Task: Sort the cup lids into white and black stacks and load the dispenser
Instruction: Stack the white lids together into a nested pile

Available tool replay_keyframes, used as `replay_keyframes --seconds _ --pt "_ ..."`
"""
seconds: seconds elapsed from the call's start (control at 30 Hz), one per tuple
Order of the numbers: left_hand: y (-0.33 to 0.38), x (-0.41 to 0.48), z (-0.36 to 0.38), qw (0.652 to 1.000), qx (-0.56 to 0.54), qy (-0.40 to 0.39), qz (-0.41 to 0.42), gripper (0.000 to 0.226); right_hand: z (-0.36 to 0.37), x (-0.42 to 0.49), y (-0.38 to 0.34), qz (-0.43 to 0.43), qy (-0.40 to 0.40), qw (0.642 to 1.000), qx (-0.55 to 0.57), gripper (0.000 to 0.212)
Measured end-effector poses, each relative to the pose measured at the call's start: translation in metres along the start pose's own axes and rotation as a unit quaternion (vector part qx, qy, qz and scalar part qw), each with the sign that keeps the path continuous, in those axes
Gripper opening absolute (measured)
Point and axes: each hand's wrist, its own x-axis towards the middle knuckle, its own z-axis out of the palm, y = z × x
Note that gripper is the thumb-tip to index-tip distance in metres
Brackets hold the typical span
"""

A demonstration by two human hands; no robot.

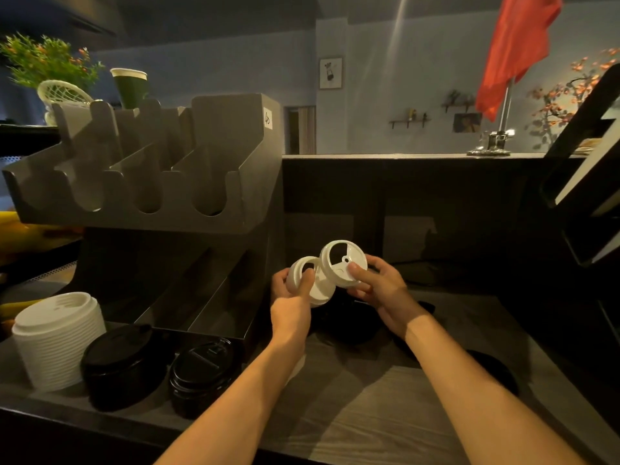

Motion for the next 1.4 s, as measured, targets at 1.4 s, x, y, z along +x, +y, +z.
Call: replay_keyframes --seconds 1.4 --pt "-0.011 0.009 0.009 0.996 0.055 -0.053 0.038 0.035 -0.024 0.011 0.019 -0.045 0.039 0.698 -0.714 0.047"
